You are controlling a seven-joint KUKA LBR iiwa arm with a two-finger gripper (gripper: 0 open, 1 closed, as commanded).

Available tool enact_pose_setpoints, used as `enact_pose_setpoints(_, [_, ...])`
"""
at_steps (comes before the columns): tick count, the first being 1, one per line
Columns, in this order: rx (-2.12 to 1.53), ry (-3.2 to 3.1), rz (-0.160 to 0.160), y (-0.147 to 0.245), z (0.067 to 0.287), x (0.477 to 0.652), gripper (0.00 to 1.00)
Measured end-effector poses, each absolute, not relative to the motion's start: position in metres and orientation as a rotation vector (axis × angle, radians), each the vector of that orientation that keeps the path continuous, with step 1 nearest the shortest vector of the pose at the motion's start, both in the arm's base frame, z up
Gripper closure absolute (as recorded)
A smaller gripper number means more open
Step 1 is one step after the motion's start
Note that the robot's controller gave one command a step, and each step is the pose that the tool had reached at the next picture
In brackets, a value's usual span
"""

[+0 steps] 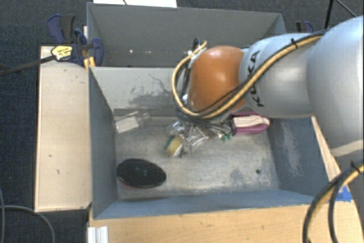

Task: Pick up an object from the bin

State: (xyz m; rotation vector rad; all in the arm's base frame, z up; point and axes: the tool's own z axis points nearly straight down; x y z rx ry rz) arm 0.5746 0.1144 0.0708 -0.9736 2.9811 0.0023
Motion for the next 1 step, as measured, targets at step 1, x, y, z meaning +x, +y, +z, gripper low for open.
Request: enact_pose_setpoints(1, [-0.954,2.981,-0.001,0.1175,0.2166,0.5774,1.00])
